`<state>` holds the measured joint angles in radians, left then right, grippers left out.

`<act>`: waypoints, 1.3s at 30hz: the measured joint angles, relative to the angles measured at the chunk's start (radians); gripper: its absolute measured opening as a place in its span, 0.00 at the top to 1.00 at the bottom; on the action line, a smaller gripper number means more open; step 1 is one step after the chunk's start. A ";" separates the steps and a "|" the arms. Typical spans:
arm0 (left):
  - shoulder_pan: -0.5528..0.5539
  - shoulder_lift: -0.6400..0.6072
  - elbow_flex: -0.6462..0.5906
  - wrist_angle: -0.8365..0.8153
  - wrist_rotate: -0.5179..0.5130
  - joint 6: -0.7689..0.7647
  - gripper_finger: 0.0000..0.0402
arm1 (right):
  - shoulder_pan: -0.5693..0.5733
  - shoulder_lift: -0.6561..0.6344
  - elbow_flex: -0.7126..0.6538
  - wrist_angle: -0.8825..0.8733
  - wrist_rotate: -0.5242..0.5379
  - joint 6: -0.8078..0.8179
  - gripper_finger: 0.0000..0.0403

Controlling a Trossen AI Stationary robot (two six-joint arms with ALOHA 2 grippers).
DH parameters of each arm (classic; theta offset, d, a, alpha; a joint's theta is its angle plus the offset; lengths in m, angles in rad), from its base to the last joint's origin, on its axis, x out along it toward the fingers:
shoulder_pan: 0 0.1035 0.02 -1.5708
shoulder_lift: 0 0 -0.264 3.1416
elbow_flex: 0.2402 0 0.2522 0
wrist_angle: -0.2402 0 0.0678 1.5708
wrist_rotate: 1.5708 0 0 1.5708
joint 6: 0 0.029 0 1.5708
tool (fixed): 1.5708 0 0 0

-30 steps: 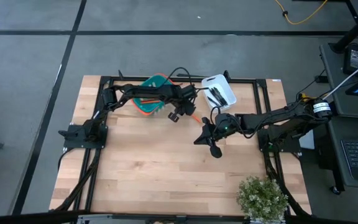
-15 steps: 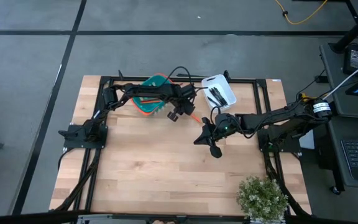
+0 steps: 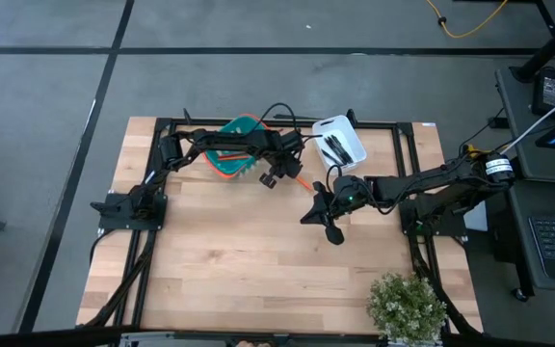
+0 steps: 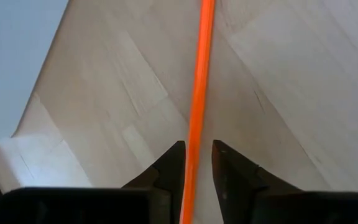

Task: Sort pens & pencils
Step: Put the orange pencil into the blue bin

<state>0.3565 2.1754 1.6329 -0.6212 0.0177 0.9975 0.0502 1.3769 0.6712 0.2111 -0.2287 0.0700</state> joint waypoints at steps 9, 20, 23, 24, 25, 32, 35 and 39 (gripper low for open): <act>0.001 0.027 0.000 -0.068 0.007 0.001 0.96 | 0.028 0.000 0.000 0.023 0.000 0.002 0.95; -0.032 0.035 -0.001 -0.011 -0.084 0.011 0.99 | 0.040 0.000 0.000 0.033 0.000 -0.001 0.95; -0.043 0.035 -0.001 -0.001 -0.098 -0.005 0.99 | 0.040 0.000 0.000 0.031 0.000 0.000 0.95; -0.049 0.035 -0.001 -0.003 -0.099 -0.022 0.99 | 0.040 0.000 0.000 0.031 0.000 0.001 0.95; -0.056 0.035 -0.001 -0.010 -0.098 -0.040 0.99 | 0.040 0.000 0.000 0.031 0.000 0.001 0.95; -0.116 0.003 -0.001 -0.040 0.035 -0.190 0.99 | 0.040 0.000 0.000 0.002 0.000 -0.001 0.95; -0.129 -0.022 -0.002 -0.069 0.188 -0.278 1.00 | 0.040 0.000 0.000 -0.011 0.000 -0.010 0.95; -0.148 -0.057 -0.008 -0.091 0.368 -0.313 0.98 | 0.040 0.002 0.000 -0.011 0.000 -0.043 0.95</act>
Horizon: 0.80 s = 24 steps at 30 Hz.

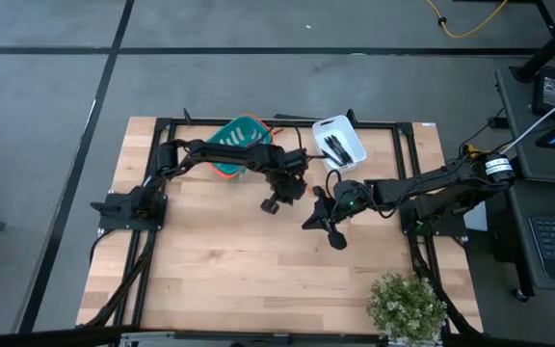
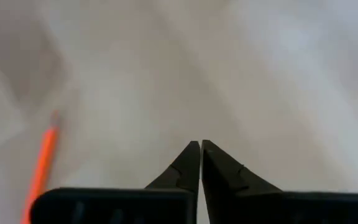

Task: Sort pens & pencils
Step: Put the orange pencil into the blue bin

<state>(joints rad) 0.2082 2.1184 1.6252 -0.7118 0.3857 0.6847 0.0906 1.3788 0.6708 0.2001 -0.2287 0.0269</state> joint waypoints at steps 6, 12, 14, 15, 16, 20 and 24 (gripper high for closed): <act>-0.061 -0.111 -0.099 -0.016 0.054 -0.059 0.94 | 0.000 0.000 0.000 -0.014 0.021 0.018 0.95; -0.137 -0.346 -0.372 0.229 -0.019 -0.186 0.91 | -0.003 0.001 0.000 -0.031 0.164 0.048 0.95; -0.156 -0.449 -0.497 0.356 -0.094 -0.238 0.91 | -0.004 0.001 0.001 -0.034 0.226 0.048 0.95; -0.164 -0.496 -0.554 0.419 -0.135 -0.265 0.91 | -0.005 0.001 0.006 -0.035 0.263 0.048 0.95; -0.175 -0.549 -0.615 0.484 -0.168 -0.289 0.92 | -0.009 0.002 0.014 -0.038 0.291 0.050 0.94; -0.198 -0.706 -0.831 0.760 -0.216 -0.360 0.93 | -0.055 0.002 0.077 -0.115 0.304 0.075 0.87; -0.198 -0.795 -0.989 0.930 -0.245 -0.367 0.95 | -0.113 0.038 0.182 -0.244 0.299 0.077 0.75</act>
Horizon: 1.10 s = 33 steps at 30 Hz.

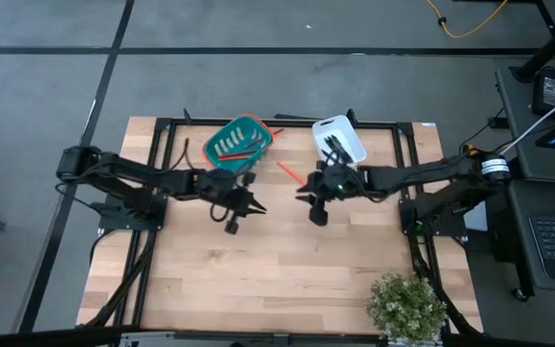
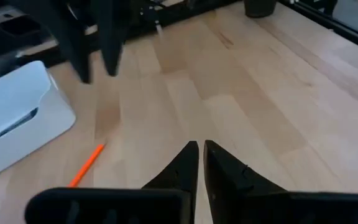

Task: Sort pens & pencils
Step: Put the orange pencil into the blue bin

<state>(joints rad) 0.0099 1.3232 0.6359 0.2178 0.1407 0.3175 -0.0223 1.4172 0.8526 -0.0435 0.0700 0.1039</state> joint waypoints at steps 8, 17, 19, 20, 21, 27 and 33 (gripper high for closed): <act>-0.003 -0.056 -0.128 0.184 -0.043 0.000 0.95 | -0.146 0.203 0.260 -0.315 -0.076 0.012 0.56; -0.003 -0.053 -0.140 0.184 -0.162 0.005 0.90 | -0.232 0.463 0.519 -0.549 -0.093 -0.061 0.55; -0.001 -0.053 -0.165 0.215 -0.165 0.004 0.90 | -0.245 0.501 0.560 -0.600 -0.097 -0.060 0.55; 0.000 -0.053 -0.182 0.235 -0.165 -0.001 0.89 | -0.253 0.518 0.578 -0.622 -0.097 -0.059 0.55; 0.003 -0.053 -0.202 0.263 -0.165 -0.005 0.89 | -0.258 0.534 0.592 -0.642 -0.098 -0.059 0.55; 0.004 -0.058 -0.313 0.497 -0.167 -0.020 0.92 | -0.277 0.590 0.625 -0.665 -0.097 -0.062 0.55; 0.005 -0.058 -0.335 0.549 -0.168 -0.020 0.95 | -0.292 0.593 0.624 -0.648 -0.091 -0.061 0.53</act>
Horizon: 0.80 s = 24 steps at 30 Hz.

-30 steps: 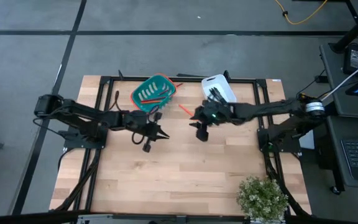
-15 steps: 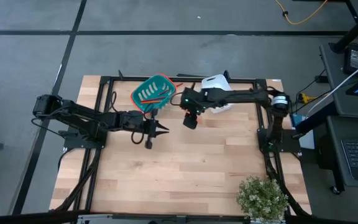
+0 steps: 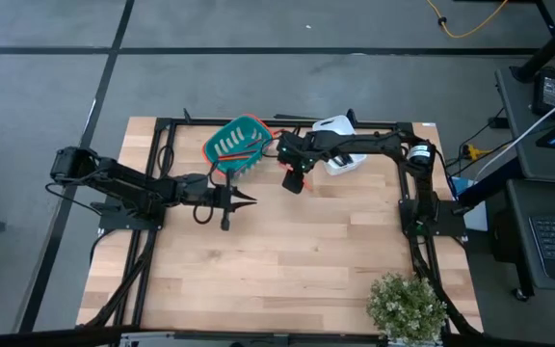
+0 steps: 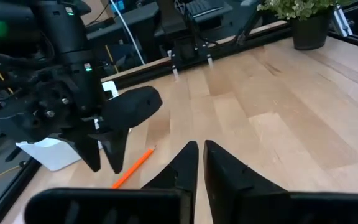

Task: Sort pens & pencils
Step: Put the orange pencil into the blue bin

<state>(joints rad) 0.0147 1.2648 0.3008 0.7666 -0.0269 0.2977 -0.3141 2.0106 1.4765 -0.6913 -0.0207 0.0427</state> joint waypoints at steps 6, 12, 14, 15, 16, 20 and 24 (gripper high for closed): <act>0.000 0.000 0.000 -0.001 0.001 0.000 0.97 | 0.000 0.007 -0.002 0.033 -0.001 0.001 0.51; 0.000 0.000 0.000 -0.011 0.002 -0.001 0.98 | -0.007 0.042 -0.009 0.042 0.004 0.001 0.49; 0.000 0.000 0.000 -0.015 0.002 -0.001 0.98 | -0.006 0.058 -0.009 0.054 0.003 0.000 0.49; 0.000 0.000 0.000 -0.015 0.002 -0.001 0.98 | -0.006 0.068 -0.009 0.056 0.003 -0.003 0.49; 0.000 0.000 0.000 -0.016 0.002 -0.003 0.97 | -0.006 0.079 -0.009 0.065 0.000 -0.007 0.49; -0.001 0.000 0.000 -0.019 0.002 -0.008 0.95 | -0.012 0.111 -0.008 0.075 0.011 -0.024 0.49; -0.001 0.000 0.000 -0.022 0.002 -0.007 0.93 | -0.014 0.117 -0.005 0.072 0.045 -0.025 0.49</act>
<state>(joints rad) 0.0139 1.2652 0.3008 0.7447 -0.0249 0.2905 -0.3286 2.1281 1.4715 -0.6193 0.0246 0.0177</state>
